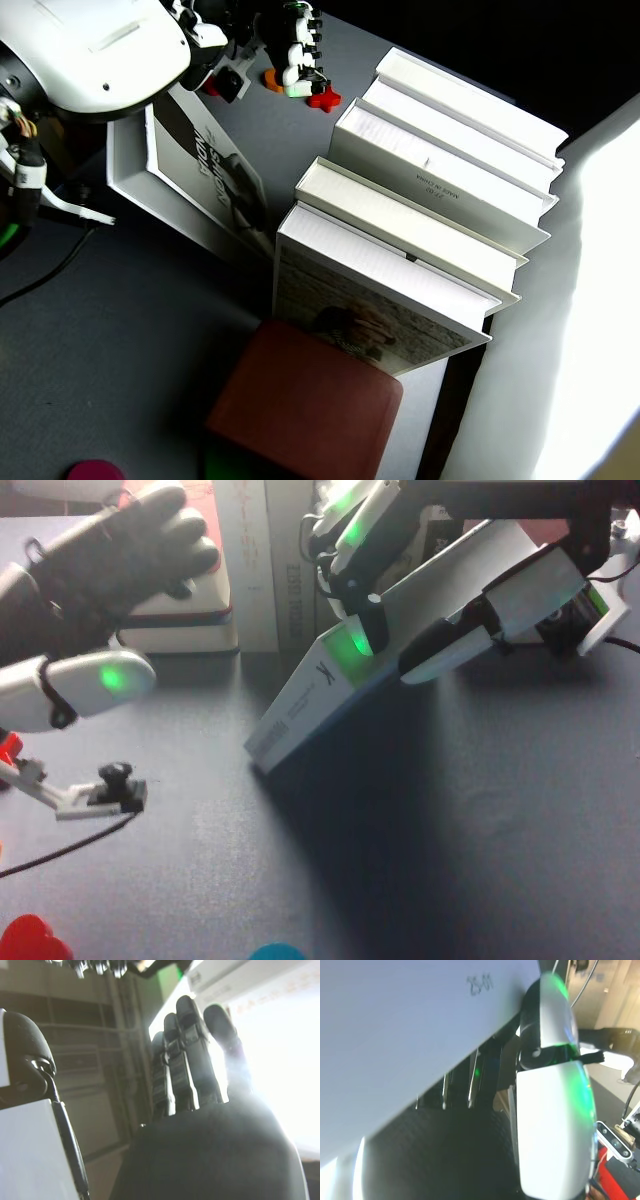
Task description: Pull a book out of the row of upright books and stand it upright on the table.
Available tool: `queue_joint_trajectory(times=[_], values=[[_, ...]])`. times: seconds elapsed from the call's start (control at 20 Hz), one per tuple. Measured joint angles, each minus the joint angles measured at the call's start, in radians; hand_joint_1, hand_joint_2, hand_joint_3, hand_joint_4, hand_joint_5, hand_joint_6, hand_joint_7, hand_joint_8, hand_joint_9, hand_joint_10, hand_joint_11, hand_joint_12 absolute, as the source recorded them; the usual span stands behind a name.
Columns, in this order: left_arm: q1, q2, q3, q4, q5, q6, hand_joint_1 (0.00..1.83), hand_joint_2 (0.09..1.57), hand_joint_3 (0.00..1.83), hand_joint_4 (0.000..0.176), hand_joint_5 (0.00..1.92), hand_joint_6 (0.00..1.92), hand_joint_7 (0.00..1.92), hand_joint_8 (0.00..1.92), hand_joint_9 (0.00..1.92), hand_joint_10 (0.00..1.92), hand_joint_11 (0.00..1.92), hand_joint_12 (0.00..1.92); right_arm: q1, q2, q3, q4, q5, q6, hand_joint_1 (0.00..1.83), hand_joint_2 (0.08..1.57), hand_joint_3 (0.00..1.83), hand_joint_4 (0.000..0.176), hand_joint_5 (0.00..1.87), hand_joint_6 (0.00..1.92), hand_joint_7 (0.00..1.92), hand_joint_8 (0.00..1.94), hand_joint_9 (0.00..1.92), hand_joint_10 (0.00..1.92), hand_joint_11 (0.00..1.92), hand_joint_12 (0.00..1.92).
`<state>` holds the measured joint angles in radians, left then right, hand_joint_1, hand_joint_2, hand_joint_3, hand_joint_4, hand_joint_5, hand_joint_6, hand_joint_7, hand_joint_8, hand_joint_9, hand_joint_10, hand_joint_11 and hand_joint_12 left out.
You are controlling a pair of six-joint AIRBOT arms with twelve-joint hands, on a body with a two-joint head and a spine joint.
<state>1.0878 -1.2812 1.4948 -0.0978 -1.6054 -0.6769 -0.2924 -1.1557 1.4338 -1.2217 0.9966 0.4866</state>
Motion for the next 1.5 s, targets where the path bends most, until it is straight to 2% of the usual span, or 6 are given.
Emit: queue_joint_trajectory(times=[0.05, 0.1, 0.3, 0.6, 1.05, 1.5], values=[[0.000, -0.002, 0.000, -0.008, -0.004, 0.000, 1.03, 0.82, 0.00, 0.000, 0.45, 0.01, 0.50, 0.01, 0.56, 0.00, 0.00, 1.58, 0.000, 0.004, -0.001, -0.003, 0.001, -0.008, 1.17, 1.21, 0.01, 0.000, 0.78, 1.23, 0.83, 1.34, 0.78, 1.35, 0.73, 1.69], [0.002, -0.012, 0.007, -0.011, -0.003, 0.001, 1.04, 0.82, 0.00, 0.000, 0.44, 0.00, 0.52, 0.01, 0.55, 0.00, 0.00, 1.55, -0.006, 0.007, 0.000, -0.002, -0.001, -0.010, 0.92, 0.92, 0.01, 0.104, 0.03, 0.10, 0.06, 0.10, 0.06, 0.13, 0.04, 0.45], [0.003, -0.025, 0.007, 0.013, 0.007, 0.001, 1.04, 0.82, 0.00, 0.007, 0.43, 0.00, 0.50, 0.00, 0.54, 0.00, 0.00, 1.54, -0.013, 0.027, -0.029, -0.058, -0.046, -0.052, 0.55, 0.77, 0.00, 0.174, 0.00, 0.00, 0.00, 0.00, 0.00, 0.00, 0.00, 0.00], [0.004, -0.025, 0.007, 0.003, 0.012, 0.003, 1.01, 0.82, 0.00, 0.000, 0.42, 0.00, 0.52, 0.01, 0.56, 0.01, 0.00, 1.55, -0.011, 0.055, -0.069, -0.055, -0.045, -0.054, 0.64, 0.76, 0.00, 0.122, 0.00, 0.00, 0.00, 0.00, 0.00, 0.00, 0.00, 0.00], [0.004, -0.025, 0.007, -0.003, 0.010, 0.002, 0.97, 0.82, 0.00, 0.000, 0.41, 0.01, 0.53, 0.01, 0.59, 0.03, 0.02, 1.61, -0.013, 0.072, -0.080, 0.016, -0.039, -0.090, 0.70, 0.77, 0.00, 0.172, 0.00, 0.00, 0.00, 0.00, 0.00, 0.00, 0.08, 0.04], [-0.002, -0.010, 0.007, -0.005, -0.004, 0.002, 0.91, 0.83, 0.00, 0.000, 0.41, 0.00, 0.41, 0.00, 0.59, 0.02, 0.14, 1.58, -0.209, 0.142, -0.107, 0.468, 0.012, -0.357, 0.63, 0.94, 0.00, 0.061, 0.00, 0.00, 0.00, 0.00, 0.00, 0.00, 0.00, 0.95]])
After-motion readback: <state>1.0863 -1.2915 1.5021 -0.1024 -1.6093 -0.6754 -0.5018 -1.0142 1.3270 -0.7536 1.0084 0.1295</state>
